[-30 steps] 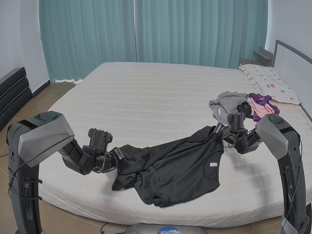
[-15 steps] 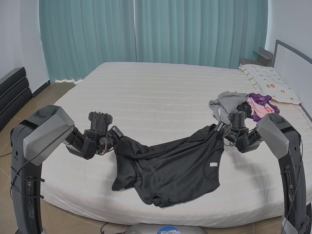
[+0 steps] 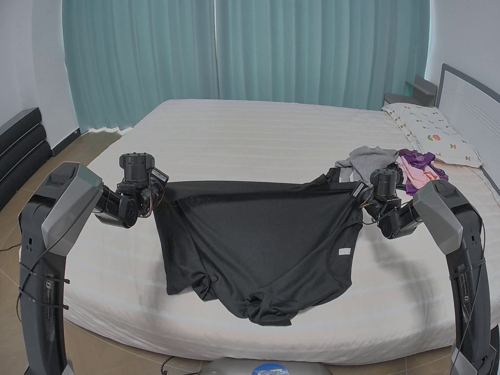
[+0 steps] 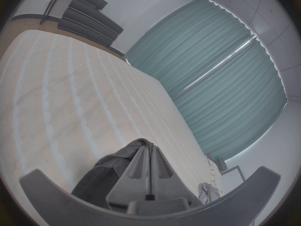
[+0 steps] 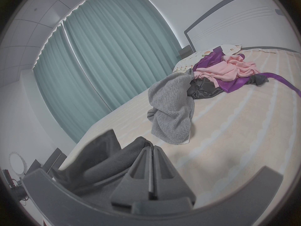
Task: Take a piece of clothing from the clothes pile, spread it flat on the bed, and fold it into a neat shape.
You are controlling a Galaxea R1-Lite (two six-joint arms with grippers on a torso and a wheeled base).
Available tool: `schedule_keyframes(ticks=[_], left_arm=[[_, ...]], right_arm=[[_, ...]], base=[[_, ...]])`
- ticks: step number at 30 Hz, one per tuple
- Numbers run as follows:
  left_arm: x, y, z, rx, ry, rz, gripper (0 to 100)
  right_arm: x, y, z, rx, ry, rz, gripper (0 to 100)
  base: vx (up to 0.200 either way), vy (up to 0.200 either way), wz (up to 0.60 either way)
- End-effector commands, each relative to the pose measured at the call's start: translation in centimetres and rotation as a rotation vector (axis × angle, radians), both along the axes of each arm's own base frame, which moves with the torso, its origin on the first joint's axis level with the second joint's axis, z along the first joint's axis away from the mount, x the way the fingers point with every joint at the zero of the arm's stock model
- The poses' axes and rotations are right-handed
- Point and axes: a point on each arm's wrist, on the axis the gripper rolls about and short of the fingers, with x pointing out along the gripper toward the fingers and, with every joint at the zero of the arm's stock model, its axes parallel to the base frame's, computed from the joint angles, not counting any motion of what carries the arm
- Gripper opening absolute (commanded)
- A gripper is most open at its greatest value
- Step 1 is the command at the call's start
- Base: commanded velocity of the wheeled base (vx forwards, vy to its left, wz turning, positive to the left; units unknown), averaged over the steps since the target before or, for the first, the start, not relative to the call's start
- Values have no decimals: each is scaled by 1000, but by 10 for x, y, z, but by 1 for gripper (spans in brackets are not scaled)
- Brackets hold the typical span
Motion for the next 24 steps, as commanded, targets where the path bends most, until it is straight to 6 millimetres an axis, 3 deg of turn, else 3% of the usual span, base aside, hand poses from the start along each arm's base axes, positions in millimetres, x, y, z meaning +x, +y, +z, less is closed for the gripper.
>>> schedule_keyframes(ticks=[1,5,6,7,10,13,15,17,19,21,24], left_arm=[[8,8,-31,9,51,25,0],[8,5,-40,25,75,-10,0],[7,4,-41,27,85,-25,0],[7,3,-42,26,94,-35,100],[5,2,-43,24,118,-46,100],[3,3,-44,25,142,-44,100],[3,4,-44,25,144,-43,100],[-9,10,-32,23,174,-34,100],[-16,11,-26,19,185,-43,100],[-41,11,-8,-12,203,-108,100],[-61,10,1,-31,229,-145,100]], right_arm=[[0,1,-9,-3,14,-1,0],[-1,6,-19,-11,37,9,0],[-2,8,-22,-12,45,19,100],[-4,10,-24,-12,58,34,100],[-12,15,-27,-9,83,62,100],[-19,14,-10,9,70,101,100],[-20,14,-9,8,70,103,100],[-33,5,15,31,70,132,100],[-39,2,19,34,80,137,100],[-61,0,33,50,110,170,100],[-84,-1,42,86,149,201,100]], base=[[0,0,0],[0,0,0],[0,0,0],[0,0,0],[0,0,0],[0,0,0],[0,0,0],[0,0,0],[0,0,0],[0,0,0],[0,0,0]])
